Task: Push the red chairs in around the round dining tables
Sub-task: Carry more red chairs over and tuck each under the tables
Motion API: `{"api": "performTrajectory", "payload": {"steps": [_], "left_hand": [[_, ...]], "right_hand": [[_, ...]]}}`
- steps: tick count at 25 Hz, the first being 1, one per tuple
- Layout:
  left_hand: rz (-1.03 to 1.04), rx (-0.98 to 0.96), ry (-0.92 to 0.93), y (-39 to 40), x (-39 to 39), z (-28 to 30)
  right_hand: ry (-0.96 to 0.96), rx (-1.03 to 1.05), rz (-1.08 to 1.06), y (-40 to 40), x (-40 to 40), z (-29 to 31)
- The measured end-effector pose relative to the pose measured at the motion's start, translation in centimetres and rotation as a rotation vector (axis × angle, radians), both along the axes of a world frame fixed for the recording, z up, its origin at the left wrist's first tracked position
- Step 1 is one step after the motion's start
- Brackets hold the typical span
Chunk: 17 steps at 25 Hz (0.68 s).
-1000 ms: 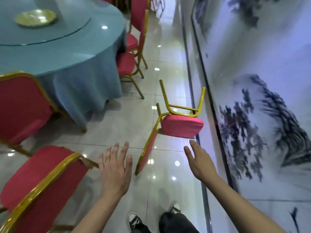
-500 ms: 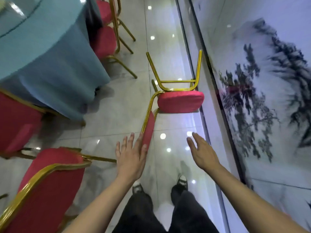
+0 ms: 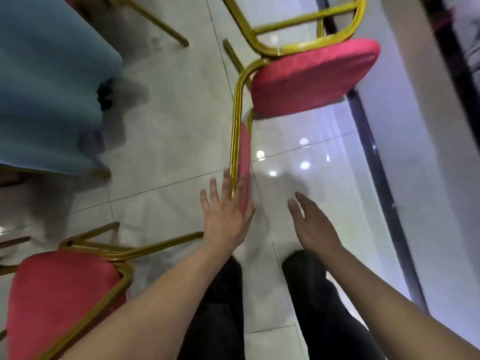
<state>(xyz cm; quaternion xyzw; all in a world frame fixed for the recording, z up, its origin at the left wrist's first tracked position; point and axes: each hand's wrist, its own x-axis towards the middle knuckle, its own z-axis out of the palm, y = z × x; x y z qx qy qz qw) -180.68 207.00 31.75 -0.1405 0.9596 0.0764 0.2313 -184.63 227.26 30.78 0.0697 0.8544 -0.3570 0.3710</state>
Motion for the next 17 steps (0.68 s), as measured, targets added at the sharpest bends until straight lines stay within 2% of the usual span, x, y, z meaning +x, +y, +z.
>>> {"api": "performTrajectory", "payload": {"steps": [3,6,9,13,17], "left_hand": [[-0.044,-0.06,-0.012,-1.7,-0.6,-7.5],[-0.017,-0.037,-0.048,-2.0,-0.2,-11.9],[0.079,0.109,0.036,-1.7,0.1,-13.6],[0.336,0.239,-0.006,-1.6,-1.2,-14.4],[0.357,0.269,0.052,-1.7,-1.0,-13.6]], "right_hand": [[-0.004,-0.008,0.034,-3.7,0.0,-8.4],[-0.016,0.015,0.081,-5.4,-0.3,-14.7],[-0.049,0.021,0.084,-5.8,-0.3,-18.5],[-0.109,0.001,0.072,-5.6,-0.6,-21.2],[-0.141,0.041,0.069,-5.0,-0.2,-23.3]]}}
